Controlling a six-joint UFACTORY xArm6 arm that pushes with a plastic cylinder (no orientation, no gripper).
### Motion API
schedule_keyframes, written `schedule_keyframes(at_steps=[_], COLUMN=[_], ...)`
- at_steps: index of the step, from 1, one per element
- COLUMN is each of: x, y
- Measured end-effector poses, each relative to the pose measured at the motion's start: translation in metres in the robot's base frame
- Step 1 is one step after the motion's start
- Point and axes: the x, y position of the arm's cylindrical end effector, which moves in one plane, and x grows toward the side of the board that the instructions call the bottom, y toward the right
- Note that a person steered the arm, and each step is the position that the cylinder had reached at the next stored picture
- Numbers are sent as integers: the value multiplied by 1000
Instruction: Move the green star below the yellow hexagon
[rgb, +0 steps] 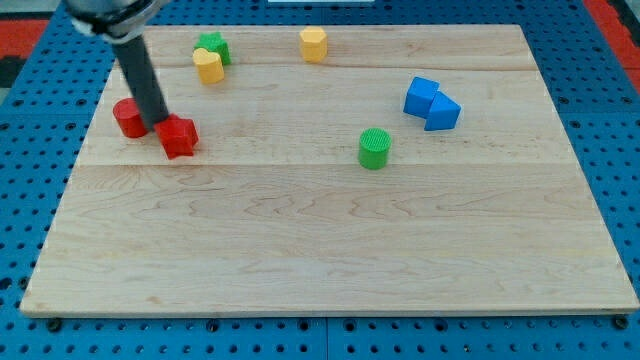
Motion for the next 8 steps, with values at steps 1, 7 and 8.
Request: schedule_keyframes(at_steps=[1, 7, 8], x=[-47, -91, -102], y=[50, 132, 108])
